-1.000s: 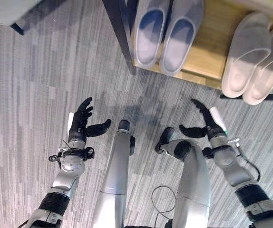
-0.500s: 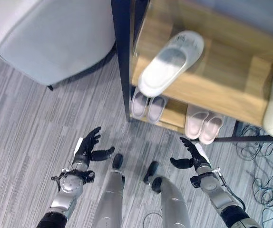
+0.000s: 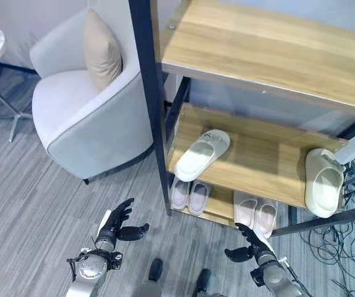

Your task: Arrange the slippers neatly on the shoe rack.

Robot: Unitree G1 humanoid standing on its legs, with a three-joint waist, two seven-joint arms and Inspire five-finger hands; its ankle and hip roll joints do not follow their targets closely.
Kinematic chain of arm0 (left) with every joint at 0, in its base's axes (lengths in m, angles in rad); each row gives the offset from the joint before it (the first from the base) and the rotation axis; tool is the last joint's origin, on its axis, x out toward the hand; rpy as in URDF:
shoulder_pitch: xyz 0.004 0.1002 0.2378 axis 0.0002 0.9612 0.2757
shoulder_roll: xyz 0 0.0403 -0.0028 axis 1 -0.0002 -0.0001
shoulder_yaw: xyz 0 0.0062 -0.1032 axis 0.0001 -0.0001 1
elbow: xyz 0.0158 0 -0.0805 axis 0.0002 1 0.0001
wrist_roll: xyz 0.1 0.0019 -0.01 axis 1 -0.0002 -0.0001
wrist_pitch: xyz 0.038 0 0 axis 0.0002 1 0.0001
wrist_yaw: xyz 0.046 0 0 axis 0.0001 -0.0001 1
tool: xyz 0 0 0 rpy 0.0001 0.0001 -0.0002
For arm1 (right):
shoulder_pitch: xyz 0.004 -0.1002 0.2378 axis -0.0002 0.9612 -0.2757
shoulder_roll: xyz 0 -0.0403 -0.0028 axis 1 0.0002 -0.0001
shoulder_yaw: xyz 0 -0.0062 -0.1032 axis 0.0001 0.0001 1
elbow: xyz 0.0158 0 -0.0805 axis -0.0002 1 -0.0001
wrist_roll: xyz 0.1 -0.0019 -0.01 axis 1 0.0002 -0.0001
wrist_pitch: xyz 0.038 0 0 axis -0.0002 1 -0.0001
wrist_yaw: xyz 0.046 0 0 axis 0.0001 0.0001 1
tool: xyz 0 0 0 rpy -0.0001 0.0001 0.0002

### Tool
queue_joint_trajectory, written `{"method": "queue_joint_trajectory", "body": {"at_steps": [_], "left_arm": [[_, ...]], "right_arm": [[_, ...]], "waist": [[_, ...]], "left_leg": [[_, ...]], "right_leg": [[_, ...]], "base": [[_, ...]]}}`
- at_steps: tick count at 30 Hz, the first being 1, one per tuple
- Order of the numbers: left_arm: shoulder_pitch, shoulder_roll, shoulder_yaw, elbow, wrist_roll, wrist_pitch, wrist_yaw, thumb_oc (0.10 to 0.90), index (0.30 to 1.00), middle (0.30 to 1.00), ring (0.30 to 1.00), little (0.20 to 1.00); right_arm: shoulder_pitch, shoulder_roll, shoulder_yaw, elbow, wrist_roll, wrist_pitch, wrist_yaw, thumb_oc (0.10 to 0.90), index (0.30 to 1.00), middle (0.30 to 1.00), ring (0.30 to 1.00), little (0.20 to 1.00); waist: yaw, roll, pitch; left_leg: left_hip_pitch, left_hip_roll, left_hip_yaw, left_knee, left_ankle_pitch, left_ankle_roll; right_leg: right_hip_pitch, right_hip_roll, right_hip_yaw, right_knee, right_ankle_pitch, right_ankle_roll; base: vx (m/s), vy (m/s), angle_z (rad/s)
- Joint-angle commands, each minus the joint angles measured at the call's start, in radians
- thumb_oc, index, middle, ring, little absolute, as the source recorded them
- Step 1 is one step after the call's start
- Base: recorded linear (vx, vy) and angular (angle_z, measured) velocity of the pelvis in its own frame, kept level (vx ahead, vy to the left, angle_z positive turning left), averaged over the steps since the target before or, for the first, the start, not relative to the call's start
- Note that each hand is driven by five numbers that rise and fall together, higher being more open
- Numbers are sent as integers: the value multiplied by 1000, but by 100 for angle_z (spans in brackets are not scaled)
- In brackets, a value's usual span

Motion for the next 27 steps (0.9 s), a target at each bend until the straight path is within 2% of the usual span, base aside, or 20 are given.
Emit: {"method": "queue_joint_trajectory", "body": {"at_steps": [1, 12, 20, 27], "left_arm": [[-19, 4, -6, -32, 35, -37, -13, 800, 900, 900, 900, 900], [-23, -26, -87, -18, 62, -21, -76, 800, 900, 900, 900, 900], [-50, -25, -124, -133, 23, -27, -92, 800, 900, 900, 900, 900], [-108, -24, -144, -291, -97, -42, -117, 800, 900, 900, 900, 900]], "right_arm": [[5, -20, -23, -15, -10, -28, -13, 800, 900, 900, 900, 900], [-3, 0, -16, 92, -7, -2, -5, 800, 900, 900, 900, 900], [8, -3, -18, 82, -9, 4, -9, 800, 900, 900, 900, 900], [25, -11, -17, 75, -14, 7, -10, 800, 900, 900, 900, 900]], "waist": [[3, -1, -72], [-20, 37, -85], [-39, 56, -76], [-52, 74, -75]], "left_leg": [[-29, 4, 31, -39, 14, -43], [-1, 4, 63, -39, -4, -43], [-7, 3, 81, -39, -13, -40], [-4, -1, 91, -39, -23, -35]], "right_leg": [[11, 0, 40, 8, -87, 40], [25, -7, 64, 6, -97, 50], [8, -10, 82, 6, -96, 57], [2, -14, 96, 6, -96, 61]], "base": [[47, -9, -5], [34, -6, -5], [5, -4, -3], [11, 2, -8]]}}
